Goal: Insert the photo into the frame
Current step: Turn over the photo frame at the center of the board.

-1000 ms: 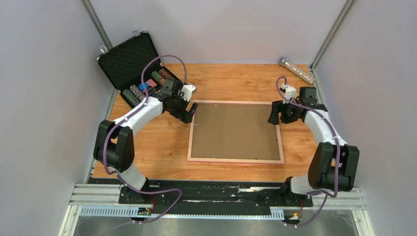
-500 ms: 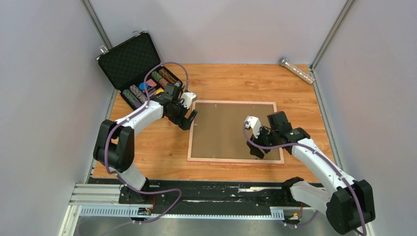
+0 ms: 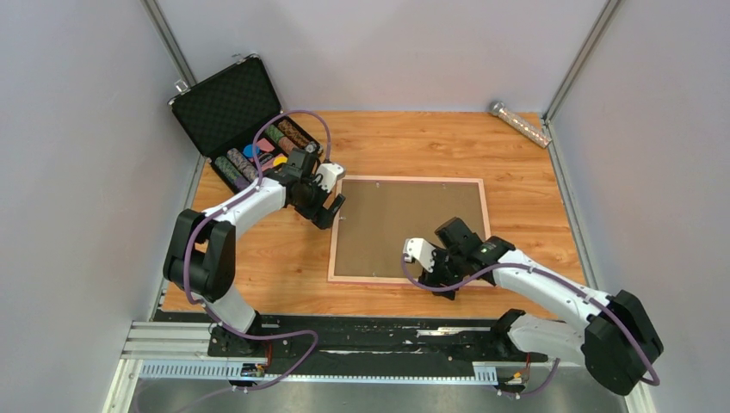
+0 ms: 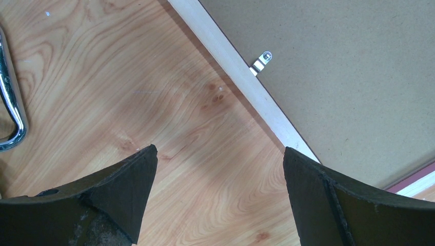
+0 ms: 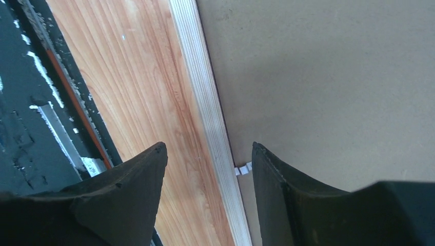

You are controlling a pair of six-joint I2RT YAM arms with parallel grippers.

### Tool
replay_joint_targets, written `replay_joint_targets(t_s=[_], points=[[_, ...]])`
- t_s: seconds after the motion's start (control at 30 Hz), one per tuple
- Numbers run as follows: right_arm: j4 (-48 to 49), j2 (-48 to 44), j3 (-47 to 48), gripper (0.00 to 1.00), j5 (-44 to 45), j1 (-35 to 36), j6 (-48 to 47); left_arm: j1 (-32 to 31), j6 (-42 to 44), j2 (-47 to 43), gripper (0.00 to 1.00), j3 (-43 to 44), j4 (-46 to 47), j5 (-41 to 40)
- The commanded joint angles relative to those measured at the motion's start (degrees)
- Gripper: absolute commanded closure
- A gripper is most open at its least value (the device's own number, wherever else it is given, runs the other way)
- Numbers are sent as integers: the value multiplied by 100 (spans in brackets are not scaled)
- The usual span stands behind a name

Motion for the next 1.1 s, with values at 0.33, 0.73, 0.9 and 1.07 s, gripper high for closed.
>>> replay_joint_targets(t_s=[0.33,0.73,0.9,1.07], points=[[765,736,31,60,1057,474,229,24,105,-243,1,-32,176,128],[1163,1701,584,72,1552,474,459,26,72,-387,1,1,136,146],[1224,1874,683,74,1550,466,451,31,60,-486,1,10,131,110],[1254,1964,787,76,1392,383,435,38,52,-550,1,14,142,78]])
